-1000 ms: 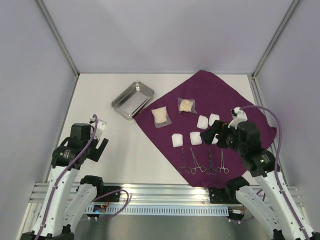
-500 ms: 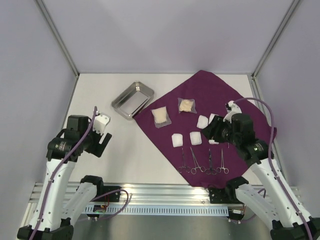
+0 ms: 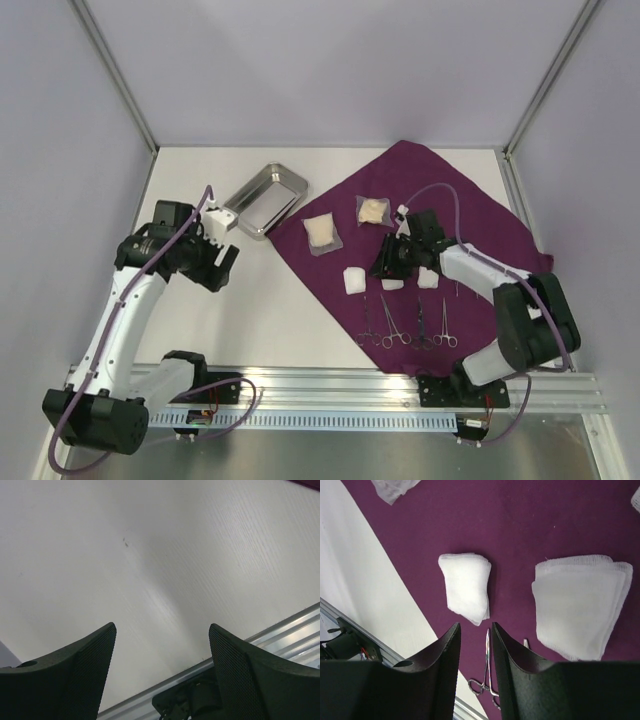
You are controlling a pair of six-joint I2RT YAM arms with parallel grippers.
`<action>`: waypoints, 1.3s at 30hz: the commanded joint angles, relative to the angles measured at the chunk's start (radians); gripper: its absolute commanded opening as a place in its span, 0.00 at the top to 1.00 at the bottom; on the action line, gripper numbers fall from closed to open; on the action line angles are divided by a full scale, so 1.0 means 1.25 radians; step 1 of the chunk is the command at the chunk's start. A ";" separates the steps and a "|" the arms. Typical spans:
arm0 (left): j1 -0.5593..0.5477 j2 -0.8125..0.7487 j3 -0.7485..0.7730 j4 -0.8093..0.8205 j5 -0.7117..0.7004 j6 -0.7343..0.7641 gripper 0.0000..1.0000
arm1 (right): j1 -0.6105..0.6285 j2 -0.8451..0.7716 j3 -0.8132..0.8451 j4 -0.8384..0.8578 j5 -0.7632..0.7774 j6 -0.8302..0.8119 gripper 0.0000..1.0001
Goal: Prepare the surgical pack
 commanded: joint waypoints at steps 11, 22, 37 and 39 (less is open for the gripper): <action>-0.072 0.300 0.087 0.089 0.228 0.029 0.24 | 0.003 0.188 0.032 0.154 -0.058 0.017 0.61; -0.092 0.317 0.083 0.115 0.254 0.026 0.25 | 0.048 0.229 0.037 0.195 -0.096 0.033 0.60; -0.125 0.316 0.072 0.117 0.239 0.039 0.25 | 0.033 0.011 0.055 0.091 -0.093 -0.027 1.00; -0.147 0.326 0.084 0.116 0.241 0.038 0.25 | 0.008 -0.024 0.059 0.023 -0.078 -0.088 1.00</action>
